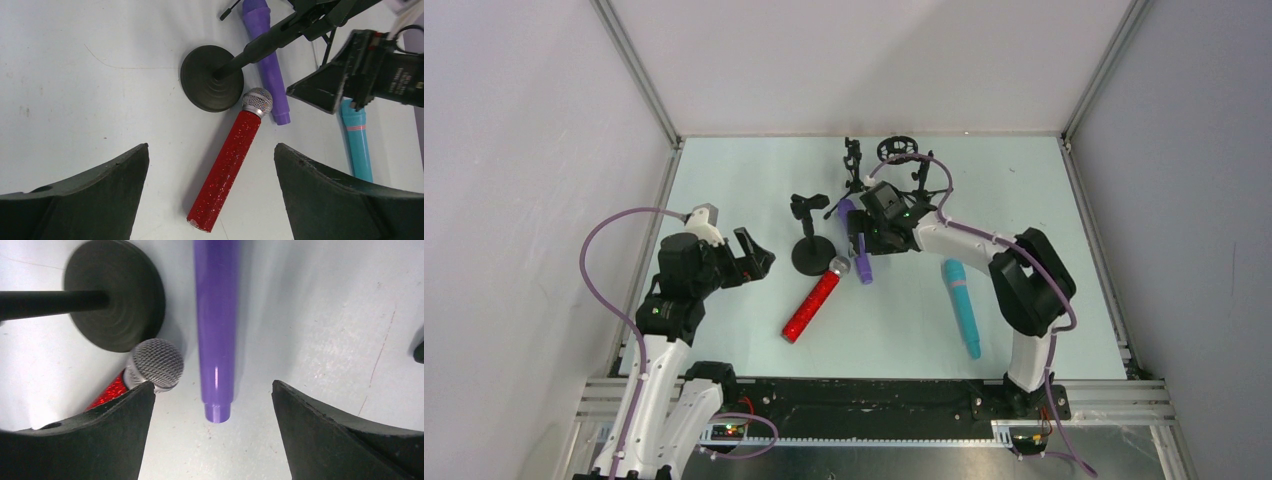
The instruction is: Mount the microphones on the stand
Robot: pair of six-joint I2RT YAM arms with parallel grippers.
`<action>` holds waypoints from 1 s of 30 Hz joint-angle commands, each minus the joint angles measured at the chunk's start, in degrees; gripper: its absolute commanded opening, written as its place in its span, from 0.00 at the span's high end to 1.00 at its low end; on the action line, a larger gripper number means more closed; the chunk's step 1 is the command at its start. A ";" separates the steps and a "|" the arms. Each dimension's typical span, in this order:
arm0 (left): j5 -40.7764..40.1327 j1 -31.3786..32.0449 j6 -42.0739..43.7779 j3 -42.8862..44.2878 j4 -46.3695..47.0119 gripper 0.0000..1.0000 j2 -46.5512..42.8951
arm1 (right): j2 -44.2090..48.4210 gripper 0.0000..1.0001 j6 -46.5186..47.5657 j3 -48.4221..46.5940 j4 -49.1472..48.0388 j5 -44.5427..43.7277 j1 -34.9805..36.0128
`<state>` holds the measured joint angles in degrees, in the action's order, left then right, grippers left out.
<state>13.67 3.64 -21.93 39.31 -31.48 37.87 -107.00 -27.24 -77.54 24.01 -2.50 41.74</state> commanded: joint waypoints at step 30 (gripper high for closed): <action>-0.78 -0.49 2.97 25.48 -0.35 0.02 14.78 | 42.47 0.07 7.95 21.68 0.05 -4.12 -13.67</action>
<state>10.61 3.44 -19.40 58.43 -33.63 51.66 -67.13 -20.93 -56.73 23.83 -5.45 30.57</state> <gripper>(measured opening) 0.983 0.934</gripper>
